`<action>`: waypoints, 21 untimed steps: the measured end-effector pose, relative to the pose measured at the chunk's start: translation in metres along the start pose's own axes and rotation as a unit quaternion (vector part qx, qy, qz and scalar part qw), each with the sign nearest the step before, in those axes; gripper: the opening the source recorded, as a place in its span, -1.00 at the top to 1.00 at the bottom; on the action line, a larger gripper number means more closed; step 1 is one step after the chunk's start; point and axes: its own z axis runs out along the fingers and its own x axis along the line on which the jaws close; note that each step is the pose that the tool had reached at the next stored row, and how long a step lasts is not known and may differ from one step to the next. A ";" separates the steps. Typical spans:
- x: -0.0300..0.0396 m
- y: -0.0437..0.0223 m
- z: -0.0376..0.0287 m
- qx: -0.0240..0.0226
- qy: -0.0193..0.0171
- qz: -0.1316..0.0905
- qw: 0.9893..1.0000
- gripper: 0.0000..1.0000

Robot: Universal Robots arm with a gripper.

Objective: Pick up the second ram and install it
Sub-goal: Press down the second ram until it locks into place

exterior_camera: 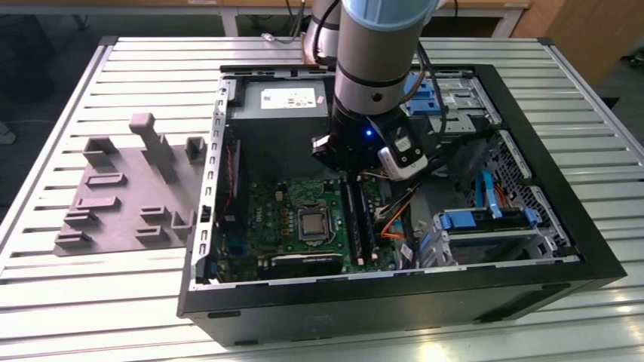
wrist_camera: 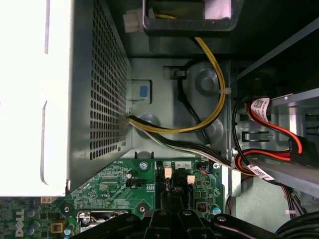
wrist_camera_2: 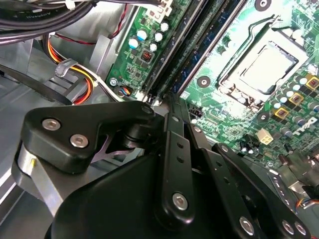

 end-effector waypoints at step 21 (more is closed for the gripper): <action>0.0004 -0.0005 0.0080 0.000 0.000 0.000 1.000 0.79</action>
